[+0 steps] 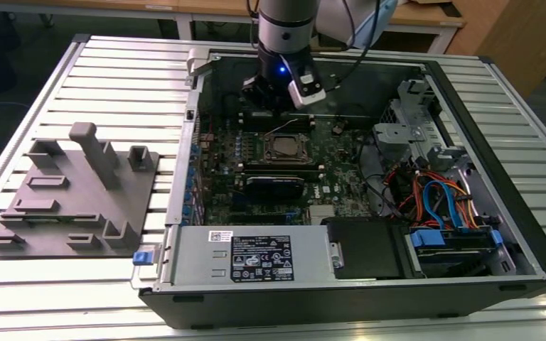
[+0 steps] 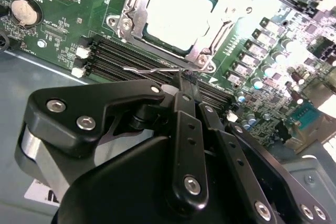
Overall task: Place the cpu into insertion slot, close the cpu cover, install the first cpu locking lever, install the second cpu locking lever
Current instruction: 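Install the first cpu locking lever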
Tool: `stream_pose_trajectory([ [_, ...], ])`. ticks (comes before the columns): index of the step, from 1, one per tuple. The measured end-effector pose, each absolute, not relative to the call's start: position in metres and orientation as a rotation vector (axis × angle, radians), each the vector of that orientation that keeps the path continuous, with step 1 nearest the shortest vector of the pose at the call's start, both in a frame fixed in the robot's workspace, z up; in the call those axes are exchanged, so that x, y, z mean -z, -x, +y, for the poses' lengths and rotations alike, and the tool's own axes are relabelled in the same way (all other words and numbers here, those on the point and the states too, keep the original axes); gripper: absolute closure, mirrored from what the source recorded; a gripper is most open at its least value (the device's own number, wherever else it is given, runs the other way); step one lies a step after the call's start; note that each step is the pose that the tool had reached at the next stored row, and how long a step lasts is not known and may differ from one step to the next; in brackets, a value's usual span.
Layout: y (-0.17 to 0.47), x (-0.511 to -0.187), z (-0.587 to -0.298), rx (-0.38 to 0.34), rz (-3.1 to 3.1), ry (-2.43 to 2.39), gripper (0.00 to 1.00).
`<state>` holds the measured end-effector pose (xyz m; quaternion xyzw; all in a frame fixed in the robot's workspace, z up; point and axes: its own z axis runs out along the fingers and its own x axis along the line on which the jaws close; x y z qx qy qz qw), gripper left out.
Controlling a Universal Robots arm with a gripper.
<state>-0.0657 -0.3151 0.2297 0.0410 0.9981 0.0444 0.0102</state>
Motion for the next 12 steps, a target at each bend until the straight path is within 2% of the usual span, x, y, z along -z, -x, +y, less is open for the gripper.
stream_pose_trajectory([
  [12, 0.0613, -0.227, -0.3151, -0.139, 3.117, -0.104, 0.89],
])
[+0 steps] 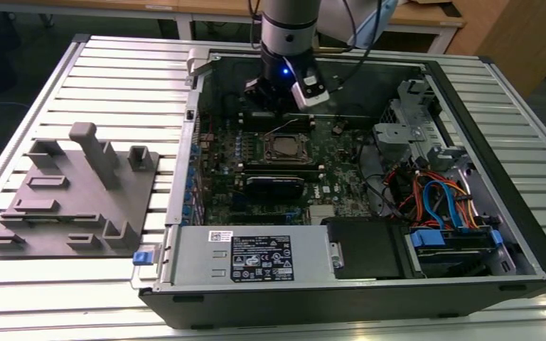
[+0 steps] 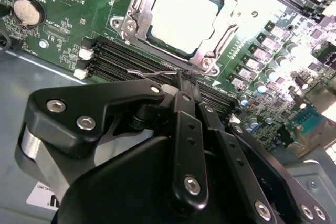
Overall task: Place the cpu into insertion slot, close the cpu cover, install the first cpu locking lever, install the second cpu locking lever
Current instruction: 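Install the first cpu locking lever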
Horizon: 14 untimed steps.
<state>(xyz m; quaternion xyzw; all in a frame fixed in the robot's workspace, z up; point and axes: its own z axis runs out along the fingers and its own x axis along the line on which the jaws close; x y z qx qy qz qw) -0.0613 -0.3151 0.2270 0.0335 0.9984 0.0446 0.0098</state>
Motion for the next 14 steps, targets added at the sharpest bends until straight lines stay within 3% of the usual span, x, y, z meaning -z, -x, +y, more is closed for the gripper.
stream_pose_trajectory([
  [14, 0.0538, -0.2228, -0.3139, -0.139, 3.118, -0.105, 0.89],
])
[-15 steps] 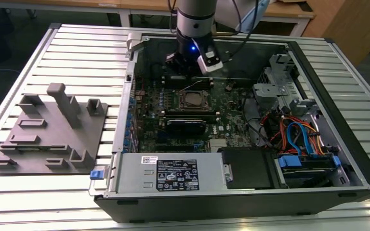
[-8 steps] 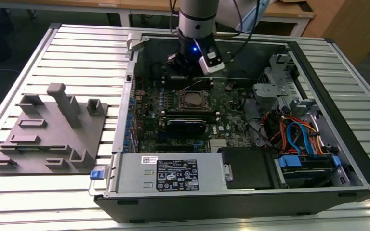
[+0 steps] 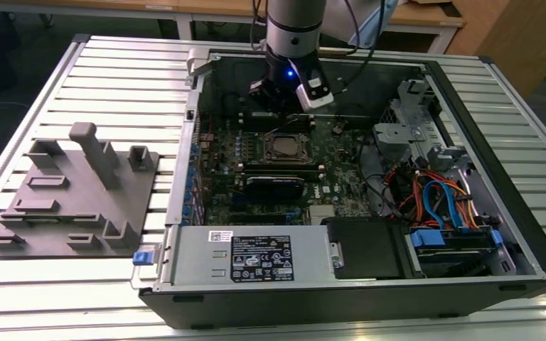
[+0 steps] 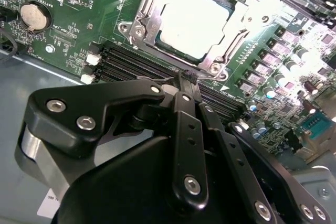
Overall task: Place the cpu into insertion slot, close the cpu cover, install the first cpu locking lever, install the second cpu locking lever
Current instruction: 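Install the first cpu locking lever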
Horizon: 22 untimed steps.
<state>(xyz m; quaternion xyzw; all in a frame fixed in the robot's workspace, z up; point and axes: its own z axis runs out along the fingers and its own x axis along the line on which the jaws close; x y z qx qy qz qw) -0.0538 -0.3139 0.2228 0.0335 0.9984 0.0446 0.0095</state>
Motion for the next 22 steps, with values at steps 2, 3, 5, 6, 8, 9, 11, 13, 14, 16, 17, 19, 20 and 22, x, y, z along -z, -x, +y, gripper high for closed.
stream_pose_trajectory([
  [2, 0.0534, -0.2224, -0.3133, -0.139, 3.118, -0.103, 0.89],
  [3, 0.0532, -0.2223, -0.313, -0.139, 3.118, -0.101, 0.89],
  [5, 0.0529, -0.2219, -0.3123, -0.139, 3.118, -0.096, 0.89],
  [6, 0.0527, -0.2217, -0.312, -0.139, 3.118, -0.092, 0.89],
  [8, 0.0526, -0.2213, -0.3118, -0.139, 3.119, -0.083, 0.89],
  [9, 0.0525, -0.2212, -0.3117, -0.139, 3.119, -0.079, 0.89],
  [11, 0.0524, -0.221, -0.3117, -0.139, 3.119, -0.077, 0.89],
  [13, 0.0523, -0.2208, -0.3117, -0.139, 3.119, -0.077, 0.89],
  [14, 0.0523, -0.2208, -0.3117, -0.139, 3.119, -0.077, 0.89],
  [16, 0.0529, -0.2207, -0.3117, -0.14, 3.119, -0.077, 0.89],
  [17, 0.0533, -0.2207, -0.3116, -0.14, 3.119, -0.077, 0.89],
  [19, 0.0538, -0.2208, -0.3116, -0.139, 3.119, -0.077, 0.89],
  [20, 0.054, -0.2208, -0.3113, -0.139, 3.119, -0.076, 0.89],
  [22, 0.0541, -0.2207, -0.3111, -0.14, 3.119, -0.076, 0.89],
])
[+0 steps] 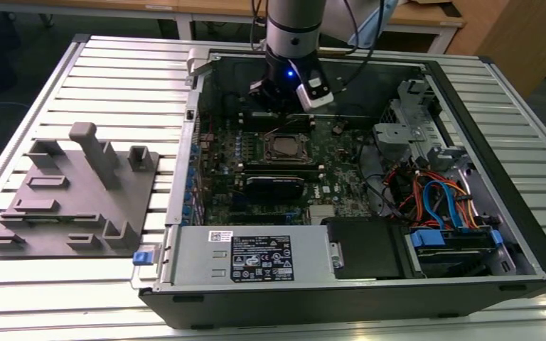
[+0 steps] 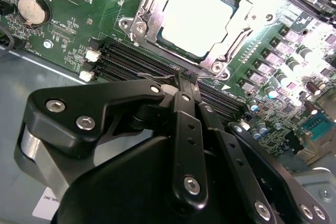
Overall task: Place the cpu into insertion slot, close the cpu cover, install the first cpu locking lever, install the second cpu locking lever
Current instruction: 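Install the first cpu locking lever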
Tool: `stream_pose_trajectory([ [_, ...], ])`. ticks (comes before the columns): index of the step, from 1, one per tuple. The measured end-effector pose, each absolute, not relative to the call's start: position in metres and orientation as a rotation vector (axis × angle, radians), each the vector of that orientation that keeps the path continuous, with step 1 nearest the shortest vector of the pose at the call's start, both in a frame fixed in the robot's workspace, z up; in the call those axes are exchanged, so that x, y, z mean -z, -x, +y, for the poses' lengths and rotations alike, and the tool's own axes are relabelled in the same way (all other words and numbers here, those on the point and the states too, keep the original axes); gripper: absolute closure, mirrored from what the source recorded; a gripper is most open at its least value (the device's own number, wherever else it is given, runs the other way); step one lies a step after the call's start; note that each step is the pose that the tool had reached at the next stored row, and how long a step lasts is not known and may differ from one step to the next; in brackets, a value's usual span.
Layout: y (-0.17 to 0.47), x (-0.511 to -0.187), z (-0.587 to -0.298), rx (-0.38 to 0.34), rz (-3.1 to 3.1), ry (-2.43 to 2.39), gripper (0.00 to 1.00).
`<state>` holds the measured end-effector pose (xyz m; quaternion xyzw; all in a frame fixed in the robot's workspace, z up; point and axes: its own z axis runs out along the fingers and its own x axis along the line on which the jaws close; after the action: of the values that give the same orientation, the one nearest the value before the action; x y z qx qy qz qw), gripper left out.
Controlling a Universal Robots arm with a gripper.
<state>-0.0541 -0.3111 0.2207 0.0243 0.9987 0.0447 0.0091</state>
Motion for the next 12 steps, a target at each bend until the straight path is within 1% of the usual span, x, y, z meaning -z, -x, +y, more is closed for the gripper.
stream_pose_trajectory([
  [12, 0.0467, -0.2202, -0.3105, -0.14, 3.119, -0.076, 0.89],
])
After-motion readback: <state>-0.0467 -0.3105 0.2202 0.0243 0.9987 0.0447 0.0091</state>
